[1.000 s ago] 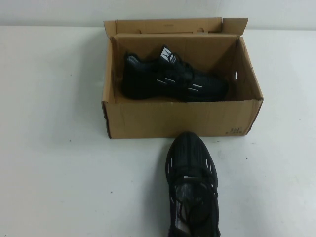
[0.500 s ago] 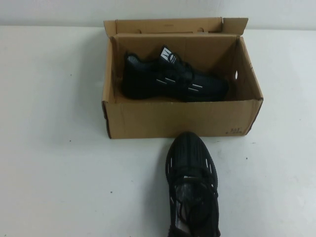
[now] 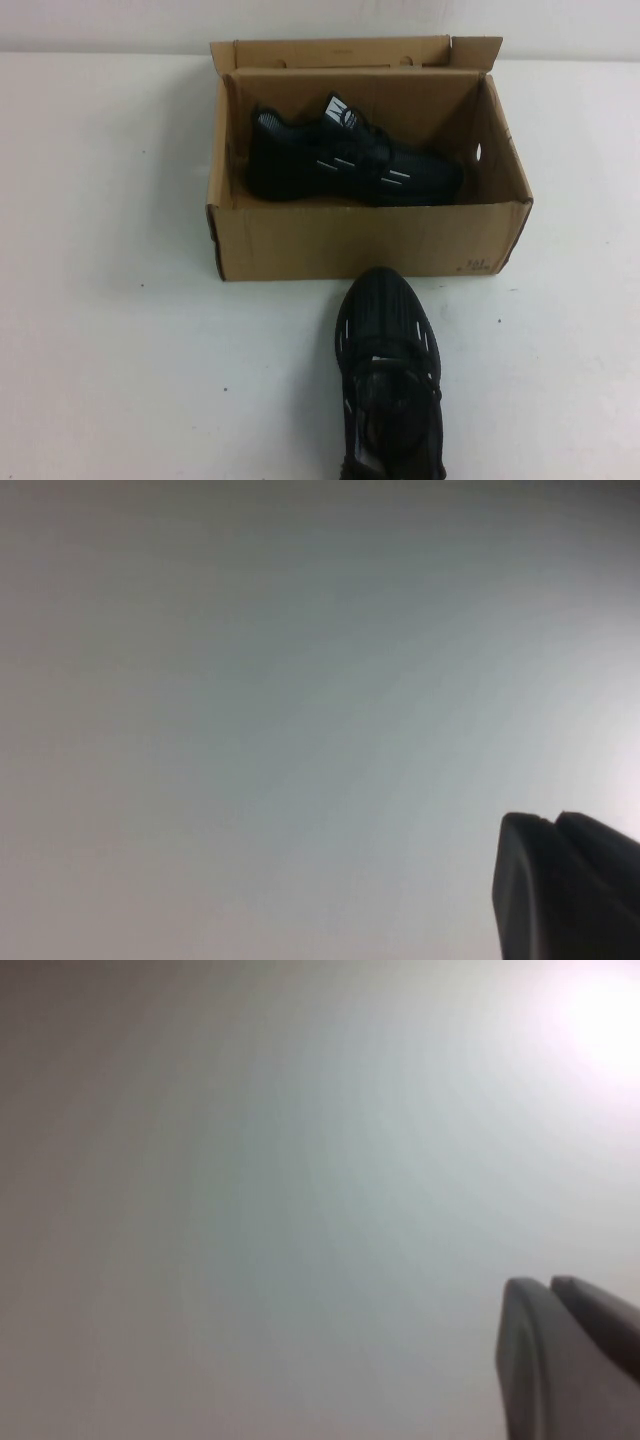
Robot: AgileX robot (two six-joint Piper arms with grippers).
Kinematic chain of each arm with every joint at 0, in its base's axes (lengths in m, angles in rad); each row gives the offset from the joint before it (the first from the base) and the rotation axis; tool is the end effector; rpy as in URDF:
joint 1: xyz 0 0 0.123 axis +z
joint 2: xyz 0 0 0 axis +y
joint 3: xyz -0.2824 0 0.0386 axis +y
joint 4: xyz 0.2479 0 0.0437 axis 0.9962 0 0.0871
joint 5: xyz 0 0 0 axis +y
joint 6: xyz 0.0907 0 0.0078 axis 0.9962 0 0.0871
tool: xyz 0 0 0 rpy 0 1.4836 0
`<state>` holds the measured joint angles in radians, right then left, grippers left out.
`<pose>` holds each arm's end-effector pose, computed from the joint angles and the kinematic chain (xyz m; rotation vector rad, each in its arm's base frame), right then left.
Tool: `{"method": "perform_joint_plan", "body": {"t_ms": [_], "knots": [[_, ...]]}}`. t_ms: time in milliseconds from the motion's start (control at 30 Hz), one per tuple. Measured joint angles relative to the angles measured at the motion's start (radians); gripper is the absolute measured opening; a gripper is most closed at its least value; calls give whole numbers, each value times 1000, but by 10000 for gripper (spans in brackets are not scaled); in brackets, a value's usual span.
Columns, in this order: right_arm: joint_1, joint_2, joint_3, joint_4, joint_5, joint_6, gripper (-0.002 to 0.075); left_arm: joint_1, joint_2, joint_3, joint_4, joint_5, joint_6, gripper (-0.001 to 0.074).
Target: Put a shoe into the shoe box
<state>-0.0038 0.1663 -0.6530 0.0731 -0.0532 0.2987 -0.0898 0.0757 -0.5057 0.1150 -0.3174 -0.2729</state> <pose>0.0004 -0.0003 0.4157 0.1806 0.9315 0.3382 -0.0105 -0.0023 0.3931 0.0069 0.7410 -0.2550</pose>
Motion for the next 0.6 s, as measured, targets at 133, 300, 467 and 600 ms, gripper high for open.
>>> {"method": "perform_joint_plan", "body": {"t_ms": [133, 300, 467, 600], "knots": [[0, 125, -72, -4, 245, 0, -16, 0, 81, -36, -2, 209, -4, -4], [0, 230, -76, 7, 491, -9, -16, 0, 125, -36, -3, 442, -4, -4], [22, 282, -76, 131, 642, -16, -16, 0, 130, 5, -7, 533, -4, -4], [53, 364, -76, 316, 724, -191, -16, 0, 130, 49, -7, 546, -4, -4]]}}
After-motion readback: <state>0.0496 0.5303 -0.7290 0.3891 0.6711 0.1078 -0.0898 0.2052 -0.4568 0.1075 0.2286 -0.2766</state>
